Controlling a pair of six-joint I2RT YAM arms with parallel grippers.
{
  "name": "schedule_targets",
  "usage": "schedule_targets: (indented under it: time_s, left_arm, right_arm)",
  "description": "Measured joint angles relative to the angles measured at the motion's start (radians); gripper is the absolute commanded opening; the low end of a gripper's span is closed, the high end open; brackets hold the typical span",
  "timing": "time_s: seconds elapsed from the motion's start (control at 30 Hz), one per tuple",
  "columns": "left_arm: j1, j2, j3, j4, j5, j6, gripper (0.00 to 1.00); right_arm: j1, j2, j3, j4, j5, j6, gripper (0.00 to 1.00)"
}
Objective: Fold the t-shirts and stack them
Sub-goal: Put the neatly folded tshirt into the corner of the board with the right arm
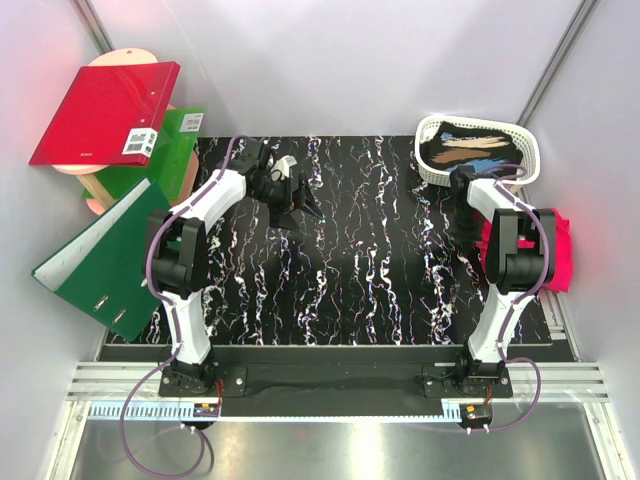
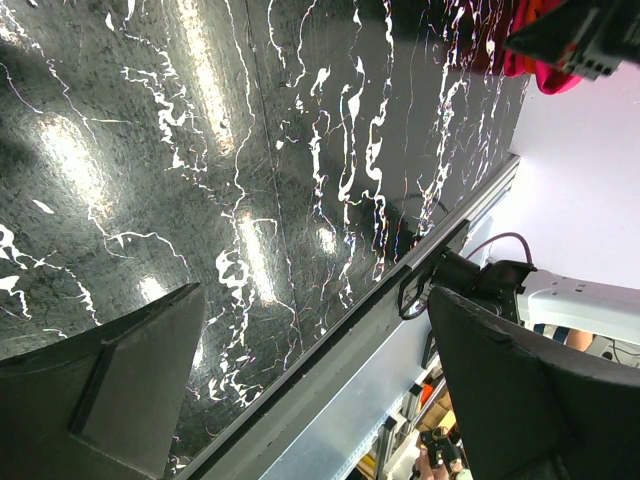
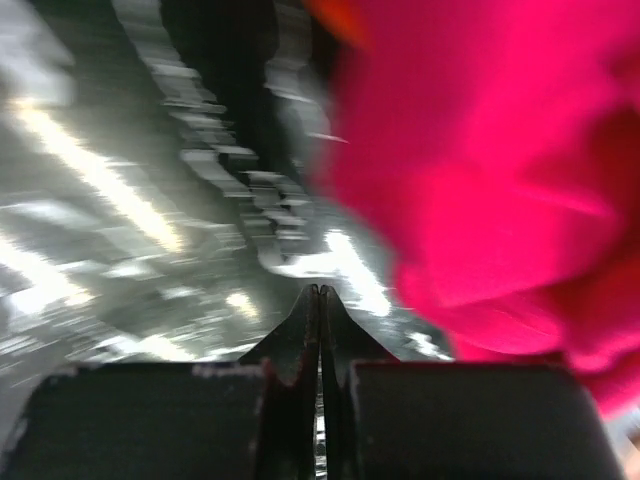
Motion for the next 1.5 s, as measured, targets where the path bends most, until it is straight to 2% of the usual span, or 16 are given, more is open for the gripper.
schedule_targets:
  time_s: [0.3,0.63,1.2,1.37,1.5]
  left_arm:
    - [0.0,0.0,0.0,0.0,0.007,0.0,0.99]
    - [0.0,0.0,0.0,0.0,0.012,0.001,0.99]
    - [0.0,0.0,0.0,0.001,0.016,0.008,0.99]
    - [0.0,0.0,0.0,0.003,0.016,0.008,0.99]
    - [0.0,0.0,0.0,0.003,0.015,0.008,0.99]
  right_arm:
    - [0.0,0.015,-0.062,-0.08,0.262,0.058,0.0]
    - [0.0,0.093,-0.085,-0.139,0.349,0.096,0.0]
    - [-0.111,0.156,-0.063,-0.253,0.371,0.083,0.0]
    - [-0.105,0.076,0.007,-0.282,0.335,0.067,0.0]
    - [-0.08,-0.072,0.094,-0.292,0.232,0.04,0.0]
